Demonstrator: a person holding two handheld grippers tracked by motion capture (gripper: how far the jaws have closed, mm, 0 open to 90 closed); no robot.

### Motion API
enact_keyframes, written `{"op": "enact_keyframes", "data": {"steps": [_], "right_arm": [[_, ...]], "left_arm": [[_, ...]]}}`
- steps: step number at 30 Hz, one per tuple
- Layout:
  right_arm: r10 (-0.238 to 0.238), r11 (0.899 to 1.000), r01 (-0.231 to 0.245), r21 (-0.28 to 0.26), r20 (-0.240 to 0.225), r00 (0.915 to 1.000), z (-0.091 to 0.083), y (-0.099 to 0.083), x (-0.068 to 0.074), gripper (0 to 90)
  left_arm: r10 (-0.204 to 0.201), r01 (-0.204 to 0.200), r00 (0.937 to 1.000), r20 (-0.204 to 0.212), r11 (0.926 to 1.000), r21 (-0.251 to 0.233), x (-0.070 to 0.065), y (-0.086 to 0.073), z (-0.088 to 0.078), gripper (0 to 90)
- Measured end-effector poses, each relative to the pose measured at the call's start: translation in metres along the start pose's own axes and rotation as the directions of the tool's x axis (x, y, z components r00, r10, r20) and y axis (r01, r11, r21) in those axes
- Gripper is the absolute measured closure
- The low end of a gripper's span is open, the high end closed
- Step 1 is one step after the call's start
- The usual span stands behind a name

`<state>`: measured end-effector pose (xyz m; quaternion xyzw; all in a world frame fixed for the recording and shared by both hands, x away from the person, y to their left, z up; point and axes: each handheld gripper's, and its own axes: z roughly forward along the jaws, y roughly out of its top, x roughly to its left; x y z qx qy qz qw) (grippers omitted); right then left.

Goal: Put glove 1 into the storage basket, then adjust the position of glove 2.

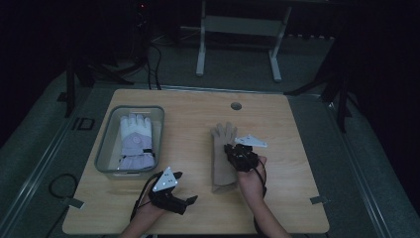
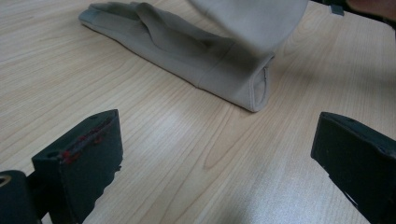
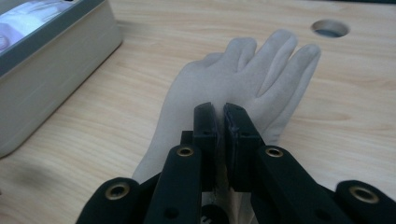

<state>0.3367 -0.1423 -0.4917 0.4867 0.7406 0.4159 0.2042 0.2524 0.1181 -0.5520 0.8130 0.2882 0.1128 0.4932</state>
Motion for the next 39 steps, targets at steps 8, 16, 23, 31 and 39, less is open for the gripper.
{"op": "enact_keyframes", "data": {"steps": [8, 16, 23, 31, 39], "right_arm": [[0.011, 0.999, -0.011, 0.033, 0.006, 0.9999, 0.012, -0.013, 0.002, 84.0], [0.009, 0.996, -0.010, 0.083, 0.012, 0.9999, 0.027, -0.030, 0.000, 83.3], [-0.003, 0.993, 0.002, 0.121, 0.011, 0.9999, 0.037, -0.039, -0.003, 81.5], [-0.005, 0.993, 0.007, 0.119, -0.021, 0.9998, 0.036, -0.038, -0.007, 62.9], [-0.033, 0.992, 0.039, 0.116, -0.055, 0.9980, 0.023, -0.033, -0.016, 26.1]], "left_arm": [[0.000, 0.000, 1.0000, 0.005, 1.0000, 0.000, 0.000, 0.000, 0.000, 2.3], [-0.001, 0.001, 1.0000, 0.008, 1.0000, -0.001, 0.000, 0.000, 0.001, 2.3], [-0.005, 0.005, 0.9998, 0.018, 1.0000, -0.002, -0.001, 0.000, 0.001, 2.3], [-0.013, 0.013, 0.9999, 0.010, 0.9999, 0.001, 0.001, 0.001, 0.000, 2.3], [-0.022, 0.022, 0.9997, -0.009, 0.9997, -0.006, 0.003, 0.002, 0.000, 2.4]]}}
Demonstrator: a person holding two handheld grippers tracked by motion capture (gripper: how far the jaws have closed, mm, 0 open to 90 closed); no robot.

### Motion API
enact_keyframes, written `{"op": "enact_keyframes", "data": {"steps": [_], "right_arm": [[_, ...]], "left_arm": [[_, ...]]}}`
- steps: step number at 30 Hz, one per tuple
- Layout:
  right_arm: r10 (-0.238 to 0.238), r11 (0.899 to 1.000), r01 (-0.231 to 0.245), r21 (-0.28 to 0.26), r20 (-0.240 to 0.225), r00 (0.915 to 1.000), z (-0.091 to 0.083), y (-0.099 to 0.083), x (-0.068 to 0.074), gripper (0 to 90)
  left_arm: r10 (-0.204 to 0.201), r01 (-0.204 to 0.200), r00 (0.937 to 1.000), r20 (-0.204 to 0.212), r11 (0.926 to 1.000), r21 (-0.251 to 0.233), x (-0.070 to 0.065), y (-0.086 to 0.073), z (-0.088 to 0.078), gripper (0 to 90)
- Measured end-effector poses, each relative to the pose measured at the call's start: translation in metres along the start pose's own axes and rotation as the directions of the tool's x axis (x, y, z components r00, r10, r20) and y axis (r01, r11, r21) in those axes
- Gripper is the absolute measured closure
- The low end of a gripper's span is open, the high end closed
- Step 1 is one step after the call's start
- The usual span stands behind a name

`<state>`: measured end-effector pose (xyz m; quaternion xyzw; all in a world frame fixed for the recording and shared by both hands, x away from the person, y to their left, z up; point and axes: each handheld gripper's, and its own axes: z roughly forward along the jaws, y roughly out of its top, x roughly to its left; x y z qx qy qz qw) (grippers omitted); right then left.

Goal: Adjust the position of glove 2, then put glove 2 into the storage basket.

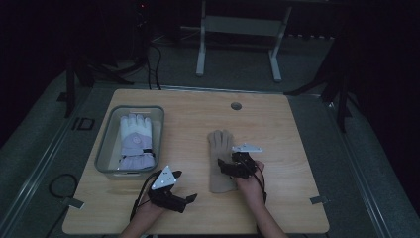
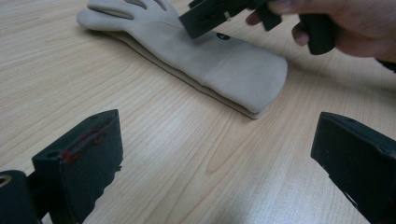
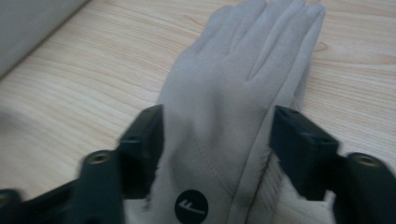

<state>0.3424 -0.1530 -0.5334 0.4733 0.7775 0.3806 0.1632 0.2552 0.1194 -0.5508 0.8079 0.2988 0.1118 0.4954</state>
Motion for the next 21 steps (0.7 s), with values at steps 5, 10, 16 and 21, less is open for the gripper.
{"op": "enact_keyframes", "data": {"steps": [5, 10, 16, 21], "right_arm": [[-0.025, 1.000, 0.025, 0.002, -0.061, 0.9978, -0.009, 0.003, -0.005, 12.8], [-0.085, 0.996, 0.082, -0.035, -0.094, 0.9919, -0.019, 0.003, -0.009, 13.6], [-0.246, 0.968, 0.238, -0.072, -0.123, 0.9615, -0.028, 0.005, -0.023, 14.3], [-0.253, 0.967, 0.245, -0.070, -0.172, 0.9519, -0.036, 0.009, -0.040, 14.4]], "left_arm": [[0.013, -0.013, 0.9998, -0.012, 0.9999, -0.001, -0.001, -0.001, 0.002, 4.1], [0.001, -0.001, 1.0000, -0.005, 1.0000, -0.006, -0.001, 0.001, 0.003, 4.1], [0.019, -0.020, 0.9986, 0.049, 0.9992, 0.034, -0.012, 0.006, 0.010, 5.0], [0.027, -0.034, 0.9957, 0.089, 0.9964, 0.077, -0.019, 0.013, 0.019, 5.0]]}}
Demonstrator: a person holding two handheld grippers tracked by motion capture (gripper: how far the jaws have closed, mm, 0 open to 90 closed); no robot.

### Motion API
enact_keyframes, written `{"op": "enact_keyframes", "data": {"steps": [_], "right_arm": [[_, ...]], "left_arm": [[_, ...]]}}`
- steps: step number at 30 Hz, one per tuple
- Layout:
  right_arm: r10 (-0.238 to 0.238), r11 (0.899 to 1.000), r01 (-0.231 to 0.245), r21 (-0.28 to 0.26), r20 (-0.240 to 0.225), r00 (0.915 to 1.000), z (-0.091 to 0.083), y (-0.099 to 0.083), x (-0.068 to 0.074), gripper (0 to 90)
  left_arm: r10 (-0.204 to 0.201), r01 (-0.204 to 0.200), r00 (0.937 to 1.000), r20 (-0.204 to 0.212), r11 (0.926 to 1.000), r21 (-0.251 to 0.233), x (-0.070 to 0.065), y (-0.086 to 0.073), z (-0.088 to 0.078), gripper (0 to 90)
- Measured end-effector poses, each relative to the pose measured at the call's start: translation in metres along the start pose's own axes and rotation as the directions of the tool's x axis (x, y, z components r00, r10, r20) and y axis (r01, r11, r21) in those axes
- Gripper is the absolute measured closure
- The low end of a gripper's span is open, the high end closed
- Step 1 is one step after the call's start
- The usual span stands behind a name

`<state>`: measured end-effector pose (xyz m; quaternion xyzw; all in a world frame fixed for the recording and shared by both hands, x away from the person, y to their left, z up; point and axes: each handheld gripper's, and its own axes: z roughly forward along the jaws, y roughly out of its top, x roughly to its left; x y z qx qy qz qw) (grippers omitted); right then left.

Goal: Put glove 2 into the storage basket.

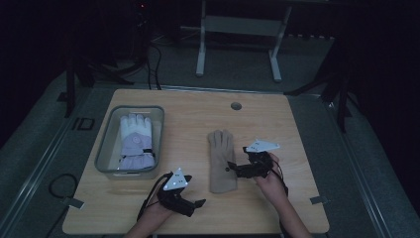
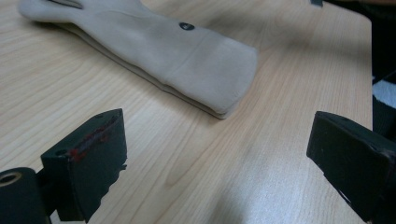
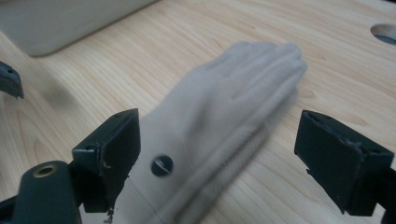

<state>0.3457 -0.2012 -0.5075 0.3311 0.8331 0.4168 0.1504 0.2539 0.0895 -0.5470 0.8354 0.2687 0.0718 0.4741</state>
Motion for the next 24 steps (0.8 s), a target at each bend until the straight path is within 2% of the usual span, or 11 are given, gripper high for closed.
{"op": "enact_keyframes", "data": {"steps": [2, 4, 6, 9, 10, 13, 15, 18, 21, 22, 24], "right_arm": [[0.022, 1.000, -0.021, 0.021, -0.027, 0.9994, -0.001, -0.002, -0.006, 14.2], [0.020, 1.000, -0.019, 0.018, -0.029, 0.9994, -0.002, -0.004, -0.010, 12.4], [0.027, 1.000, -0.027, 0.002, -0.056, 0.9981, -0.003, -0.007, -0.013, 10.8], [0.035, 0.999, -0.035, 0.003, -0.041, 0.9985, -0.001, -0.008, -0.015, 10.9], [0.040, 0.999, -0.040, 0.009, -0.037, 0.9985, 0.001, -0.007, -0.017, 10.9], [0.052, 0.999, -0.052, 0.012, -0.033, 0.9981, 0.005, -0.004, -0.021, 13.7], [0.061, 0.998, -0.061, 0.013, -0.032, 0.9976, 0.009, -0.001, -0.024, 14.1], [0.073, 0.997, -0.072, 0.022, -0.028, 0.9970, 0.016, 0.005, -0.030, 16.1], [0.094, 0.995, -0.093, 0.038, -0.023, 0.9953, 0.026, 0.008, -0.035, 18.6], [0.094, 0.995, -0.093, 0.038, -0.023, 0.9953, 0.026, 0.008, -0.035, 18.6], [0.112, 0.992, -0.110, 0.061, -0.028, 0.9934, 0.037, 0.008, -0.038, 20.8]], "left_arm": [[0.001, -0.001, 1.0000, 0.000, 1.0000, 0.003, -0.001, 0.001, 0.002, 5.5], [0.009, -0.009, 0.9999, -0.010, 0.9998, 0.019, -0.003, 0.004, 0.010, 5.5], [0.015, -0.014, 0.9991, -0.040, 0.9995, 0.030, -0.003, 0.007, 0.014, 5.6], [0.006, -0.005, 0.9992, -0.039, 0.9996, 0.029, -0.003, 0.008, 0.016, 8.0], [0.024, -0.024, 0.9995, -0.020, 0.9997, -0.004, -0.003, 0.014, 0.019, 13.3], [0.046, -0.047, 0.9988, -0.016, 0.9988, -0.016, -0.003, 0.020, 0.021, 14.3], [0.081, -0.081, 0.9967, 0.006, 0.9964, -0.024, -0.005, 0.031, 0.027, 14.6], [0.132, -0.132, 0.9905, 0.038, 0.9912, -0.008, -0.009, 0.041, 0.036, 14.8], [0.162, -0.164, 0.9846, 0.064, 0.9863, 0.019, -0.011, 0.047, 0.048, 16.5], [0.162, -0.164, 0.9846, 0.064, 0.9863, 0.019, -0.011, 0.047, 0.048, 16.9], [0.176, -0.180, 0.9816, 0.075, 0.9823, 0.052, -0.010, 0.051, 0.059, 19.8]]}}
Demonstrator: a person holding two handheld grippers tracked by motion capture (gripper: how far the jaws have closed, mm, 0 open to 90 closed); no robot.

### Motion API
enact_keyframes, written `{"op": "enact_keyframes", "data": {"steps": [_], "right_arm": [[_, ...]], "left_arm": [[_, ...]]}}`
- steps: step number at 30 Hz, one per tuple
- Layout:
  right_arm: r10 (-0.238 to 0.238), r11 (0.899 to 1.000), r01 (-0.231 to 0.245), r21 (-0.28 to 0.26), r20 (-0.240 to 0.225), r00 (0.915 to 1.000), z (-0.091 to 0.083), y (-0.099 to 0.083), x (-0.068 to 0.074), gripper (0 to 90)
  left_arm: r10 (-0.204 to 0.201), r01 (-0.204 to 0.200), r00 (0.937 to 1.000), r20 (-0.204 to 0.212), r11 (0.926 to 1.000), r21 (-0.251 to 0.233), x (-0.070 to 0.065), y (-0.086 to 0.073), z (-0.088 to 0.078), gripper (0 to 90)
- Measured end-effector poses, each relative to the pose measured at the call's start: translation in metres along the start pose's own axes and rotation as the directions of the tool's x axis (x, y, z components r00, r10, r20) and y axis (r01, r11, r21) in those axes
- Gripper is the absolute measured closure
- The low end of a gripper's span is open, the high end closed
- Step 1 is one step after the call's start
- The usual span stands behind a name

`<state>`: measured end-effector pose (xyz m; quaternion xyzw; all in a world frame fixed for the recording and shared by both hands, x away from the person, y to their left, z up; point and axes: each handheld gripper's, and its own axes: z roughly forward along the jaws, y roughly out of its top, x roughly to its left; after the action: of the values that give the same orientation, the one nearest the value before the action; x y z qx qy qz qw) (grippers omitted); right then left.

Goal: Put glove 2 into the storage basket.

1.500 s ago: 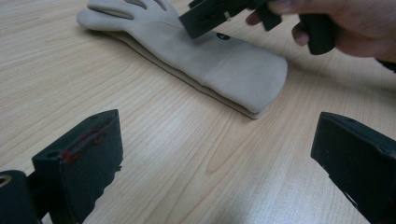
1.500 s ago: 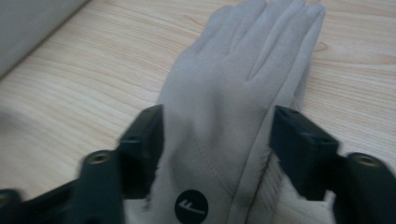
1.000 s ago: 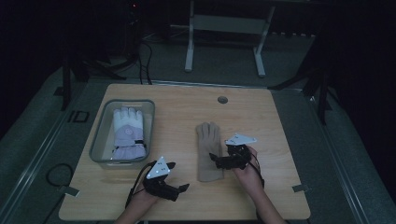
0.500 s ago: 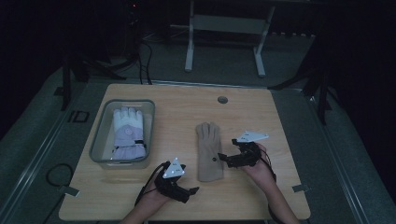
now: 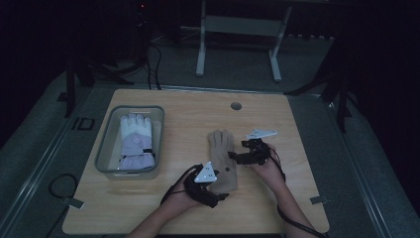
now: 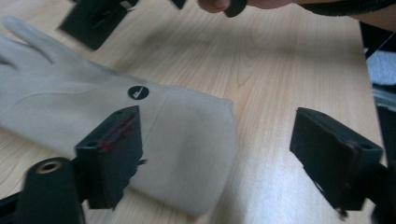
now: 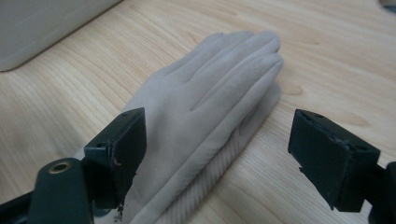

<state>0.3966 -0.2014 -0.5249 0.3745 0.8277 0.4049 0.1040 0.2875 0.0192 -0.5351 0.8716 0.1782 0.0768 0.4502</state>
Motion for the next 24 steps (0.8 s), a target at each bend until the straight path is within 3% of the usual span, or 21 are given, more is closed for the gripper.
{"op": "enact_keyframes", "data": {"steps": [3, 4, 9, 11, 13, 15, 17, 19, 22, 24], "right_arm": [[0.022, 1.000, -0.022, 0.015, -0.026, 0.9994, 0.007, -0.001, -0.002, 20.9], [0.022, 1.000, -0.022, 0.015, -0.026, 0.9994, 0.007, -0.001, -0.002, 21.2], [0.042, 0.996, -0.038, 0.085, -0.043, 0.9982, 0.027, -0.009, -0.003, 23.5], [0.049, 0.994, -0.043, 0.098, -0.054, 0.9974, 0.030, -0.011, -0.004, 26.3], [0.045, 0.994, -0.038, 0.102, -0.065, 0.9968, 0.029, -0.011, -0.004, 36.1], [-0.004, 0.993, 0.012, 0.120, -0.069, 0.9976, 0.029, -0.010, 0.000, 44.9], [-0.015, 0.992, 0.027, 0.127, -0.097, 0.9952, 0.028, -0.009, 0.002, 57.2], [-0.048, 0.990, 0.059, 0.125, -0.094, 0.9945, 0.027, -0.009, 0.005, 73.5], [-0.129, 0.983, 0.133, 0.125, -0.038, 0.9909, 0.025, -0.008, 0.016, 79.3], [-0.154, 0.979, 0.155, 0.129, -0.016, 0.9879, 0.025, -0.008, 0.020, 80.4]], "left_arm": [[-0.003, 0.003, 1.0000, 0.001, 0.9999, 0.010, 0.001, 0.001, 0.003, 22.5], [-0.006, 0.005, 1.0000, 0.006, 0.9997, 0.024, 0.004, 0.001, 0.007, 27.8], [-0.001, -0.001, 0.9998, 0.021, 0.9961, 0.088, 0.011, -0.003, 0.016, 35.3], [-0.003, 0.001, 0.9998, 0.020, 0.9941, 0.108, 0.013, -0.005, 0.017, 37.1], [0.006, -0.008, 0.9998, 0.017, 0.9921, 0.125, 0.014, -0.008, 0.018, 37.4], [-0.001, -0.001, 0.9998, 0.020, 0.9924, 0.123, 0.014, -0.010, 0.019, 37.6], [0.004, -0.006, 0.9999, 0.014, 0.9919, 0.127, 0.014, -0.010, 0.018, 38.1], [0.011, -0.012, 0.9999, 0.004, 0.9905, 0.137, 0.013, -0.010, 0.019, 38.4], [0.048, -0.047, 0.9988, -0.005, 0.9862, 0.159, 0.011, -0.009, 0.020, 37.9], [0.062, -0.059, 0.9980, -0.010, 0.9842, 0.167, 0.009, -0.009, 0.021, 36.3]]}}
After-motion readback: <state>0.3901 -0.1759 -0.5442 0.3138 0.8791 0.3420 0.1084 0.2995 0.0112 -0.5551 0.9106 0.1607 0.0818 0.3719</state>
